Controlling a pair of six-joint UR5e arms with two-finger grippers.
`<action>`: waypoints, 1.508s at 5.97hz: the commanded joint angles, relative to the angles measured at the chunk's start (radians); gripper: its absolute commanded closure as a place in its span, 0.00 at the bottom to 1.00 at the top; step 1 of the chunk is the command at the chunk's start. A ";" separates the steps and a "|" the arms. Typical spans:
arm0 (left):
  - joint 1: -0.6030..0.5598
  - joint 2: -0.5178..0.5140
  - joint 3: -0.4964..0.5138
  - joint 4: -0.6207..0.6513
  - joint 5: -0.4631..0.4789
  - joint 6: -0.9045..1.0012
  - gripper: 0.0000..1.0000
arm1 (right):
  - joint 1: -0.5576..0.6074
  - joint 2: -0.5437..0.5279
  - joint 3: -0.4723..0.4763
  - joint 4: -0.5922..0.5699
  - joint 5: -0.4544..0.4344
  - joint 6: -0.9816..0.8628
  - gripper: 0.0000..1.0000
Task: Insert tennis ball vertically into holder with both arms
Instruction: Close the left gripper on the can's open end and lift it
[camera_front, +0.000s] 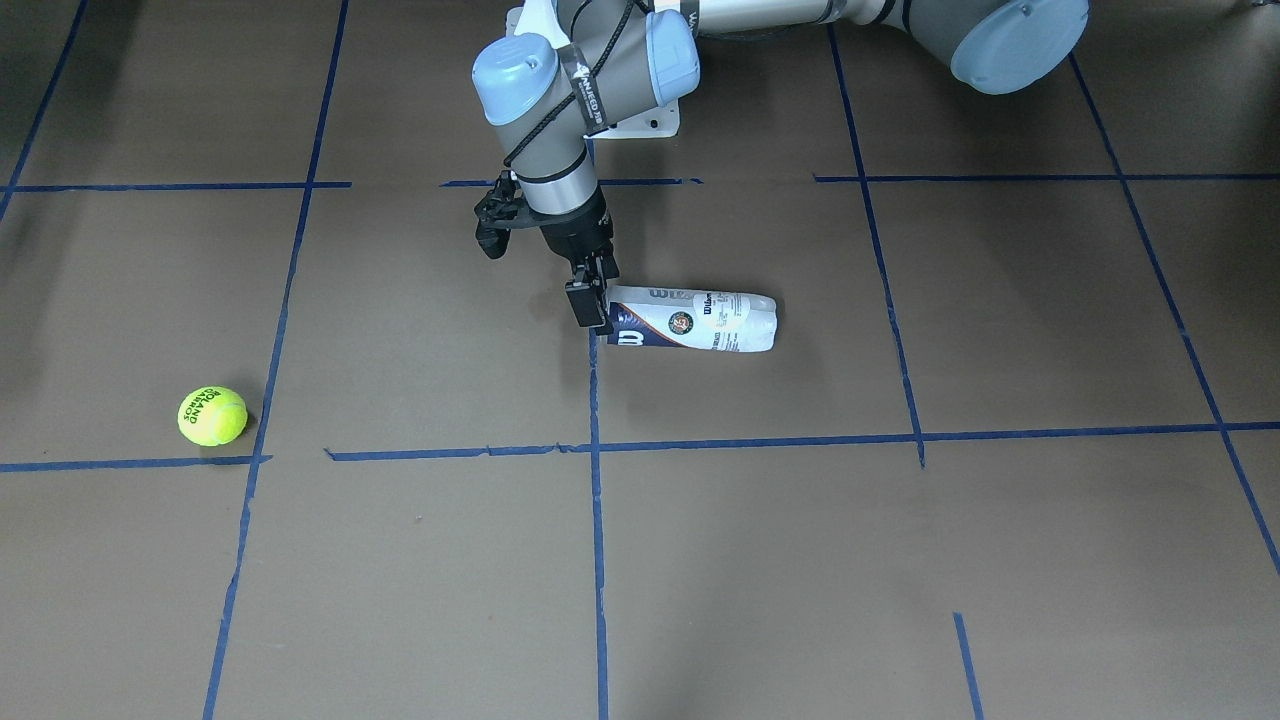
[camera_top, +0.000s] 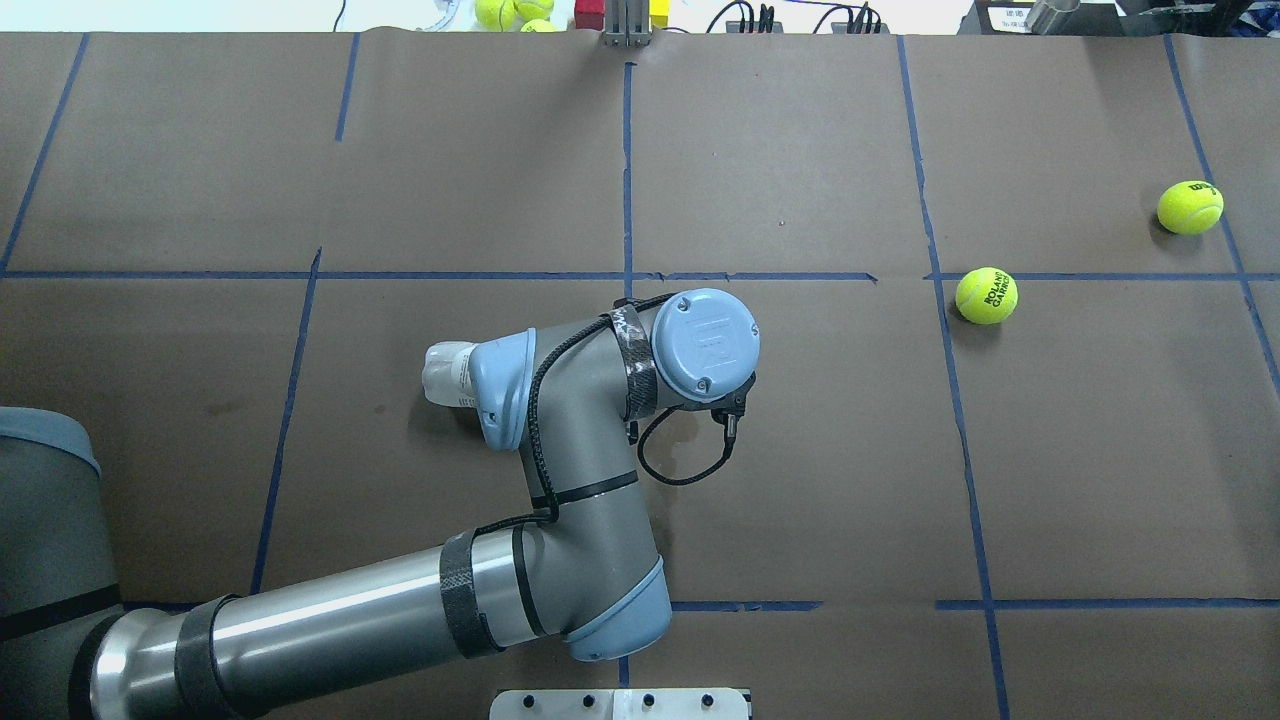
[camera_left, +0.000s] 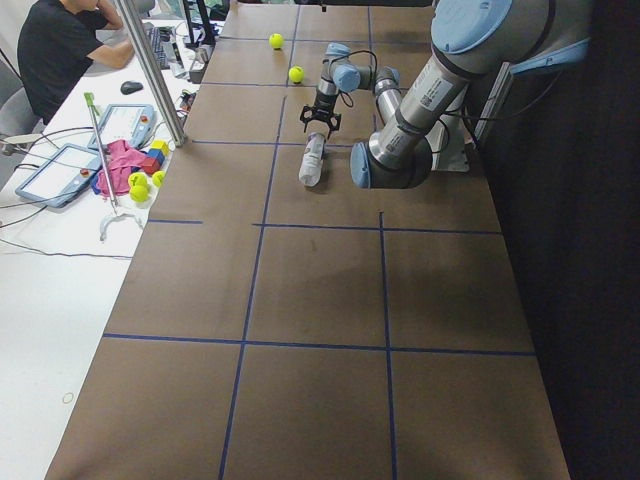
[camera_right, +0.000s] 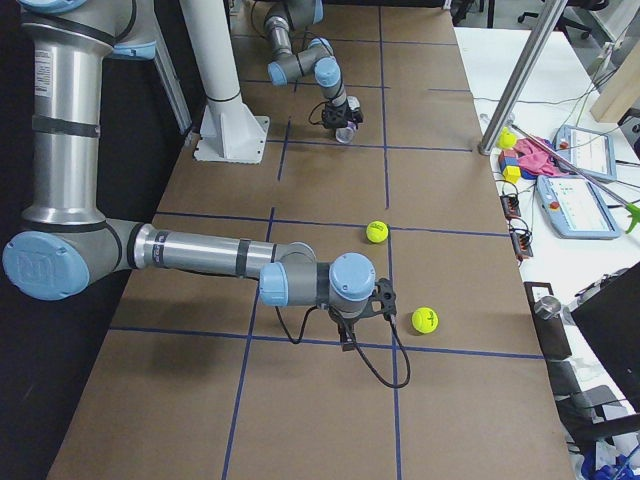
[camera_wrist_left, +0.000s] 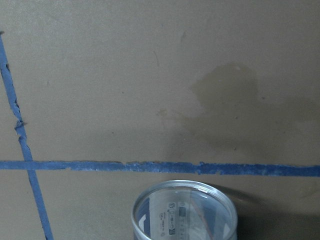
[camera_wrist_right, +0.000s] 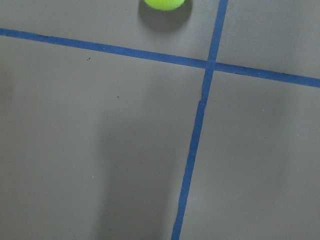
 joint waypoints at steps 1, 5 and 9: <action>0.002 0.002 0.045 -0.042 0.024 0.004 0.00 | 0.000 -0.003 0.001 0.000 0.001 0.000 0.00; 0.004 0.016 0.053 -0.050 0.026 0.004 0.00 | 0.000 0.000 0.001 0.000 0.001 0.000 0.00; 0.002 0.017 0.056 -0.050 0.026 0.002 0.11 | -0.001 0.002 0.001 0.000 0.000 0.000 0.00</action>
